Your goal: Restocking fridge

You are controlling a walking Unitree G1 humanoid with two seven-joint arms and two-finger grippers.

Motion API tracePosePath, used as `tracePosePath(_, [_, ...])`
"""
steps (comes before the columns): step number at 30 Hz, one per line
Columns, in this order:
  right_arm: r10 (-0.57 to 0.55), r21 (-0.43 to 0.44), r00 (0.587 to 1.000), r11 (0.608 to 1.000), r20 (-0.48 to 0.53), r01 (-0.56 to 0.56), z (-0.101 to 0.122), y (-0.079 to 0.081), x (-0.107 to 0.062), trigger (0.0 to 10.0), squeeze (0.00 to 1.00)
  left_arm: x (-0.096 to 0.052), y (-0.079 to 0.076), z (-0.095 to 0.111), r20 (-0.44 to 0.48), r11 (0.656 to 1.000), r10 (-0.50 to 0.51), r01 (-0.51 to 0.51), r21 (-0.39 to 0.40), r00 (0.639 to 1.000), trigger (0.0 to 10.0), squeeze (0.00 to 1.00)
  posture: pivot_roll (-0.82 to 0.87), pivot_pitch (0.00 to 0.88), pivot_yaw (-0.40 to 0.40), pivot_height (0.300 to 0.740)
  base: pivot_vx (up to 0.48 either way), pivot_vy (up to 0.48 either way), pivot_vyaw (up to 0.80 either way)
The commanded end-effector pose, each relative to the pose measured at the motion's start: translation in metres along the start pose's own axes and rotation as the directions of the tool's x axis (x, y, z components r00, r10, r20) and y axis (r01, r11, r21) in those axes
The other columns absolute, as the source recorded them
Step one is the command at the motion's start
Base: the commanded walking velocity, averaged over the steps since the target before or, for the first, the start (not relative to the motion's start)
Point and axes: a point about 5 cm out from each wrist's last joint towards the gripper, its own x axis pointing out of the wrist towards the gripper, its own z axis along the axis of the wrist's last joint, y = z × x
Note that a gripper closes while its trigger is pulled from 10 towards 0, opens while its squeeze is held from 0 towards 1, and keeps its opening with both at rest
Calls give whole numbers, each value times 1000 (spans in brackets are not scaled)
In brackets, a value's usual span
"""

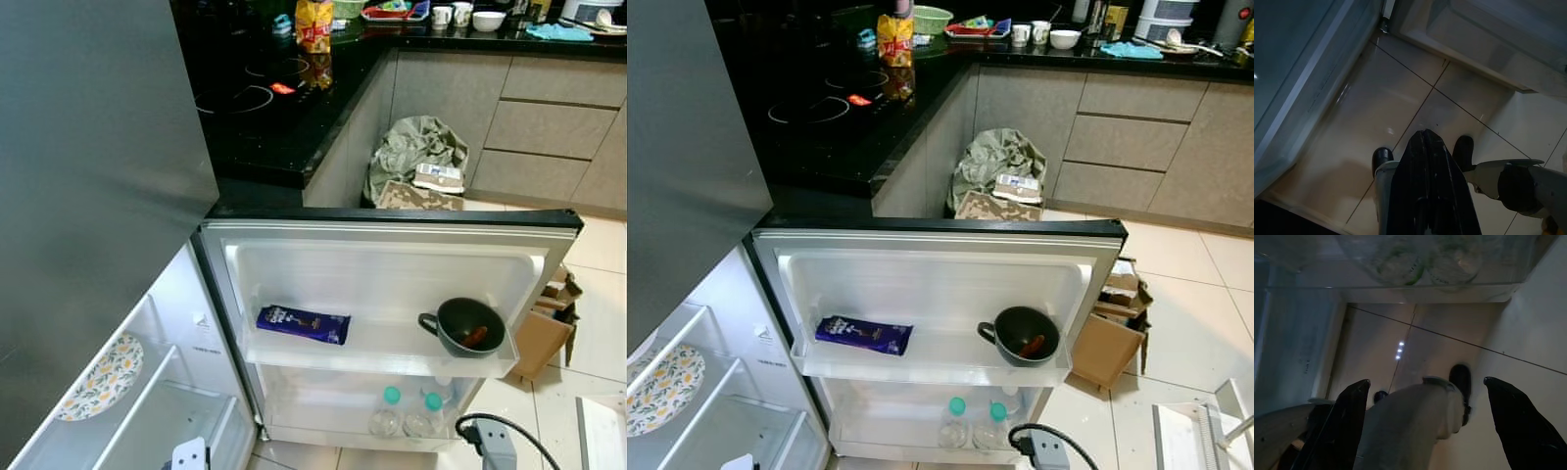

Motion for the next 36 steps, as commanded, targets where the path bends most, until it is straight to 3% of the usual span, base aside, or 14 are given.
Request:
tracePosePath(1, [-76, 13, 997, 997, -32, 77, -8, -8, -3, 10000, 0, -2, 3, -7, -33, 1000, 18, -18, 0, 999, 10000, 0, -136, 0, 21, 740, 0, 0, 0])
tracePosePath(9, [-122, -19, 992, 992, -45, 121, -9, -5, -1, 10000, 0, -3, 13, -1, -29, 998, 64, -65, -17, 997, 10000, 0, -135, 0, 39, 740, 0, 0, 0])
tracePosePath(15, [-160, -48, 986, 986, -43, 158, -4, -9, -1, 10000, 0, 0, 8, 7, -10, 999, 45, -45, -3, 999, 10000, 0, -141, 0, 47, 740, 0, 0, 0])
tracePosePath(18, [-184, -104, 981, 979, -64, 177, -6, -12, -3, 10000, 0, 2, 4, 10, -7, 999, 43, -43, 25, 999, 10000, 0, -130, 0, 43, 740, 0, 0, 0])
tracePosePath(20, [-199, -70, 977, 978, -73, 194, -10, -14, -4, 10000, 0, 2, 4, 10, -2, 998, 56, -56, 7, 998, 10000, 0, -128, 0, 42, 740, 0, 0, 0])
tracePosePath(23, [-213, -57, 974, 976, -82, 209, -13, -10, -3, 10000, 0, 2, 7, 12, -2, 997, 80, -80, -15, 997, 10000, 0, -104, 0, 43, 740, 0, 0, 0])
tracePosePath(36, [-179, -174, 979, 972, -94, 161, -8, 7, 6, 10000, 0, 0, 14, 10, -22, 996, 91, -91, 10, 996, 10000, 0, -105, 0, 54, 740, -56, 0, 0])
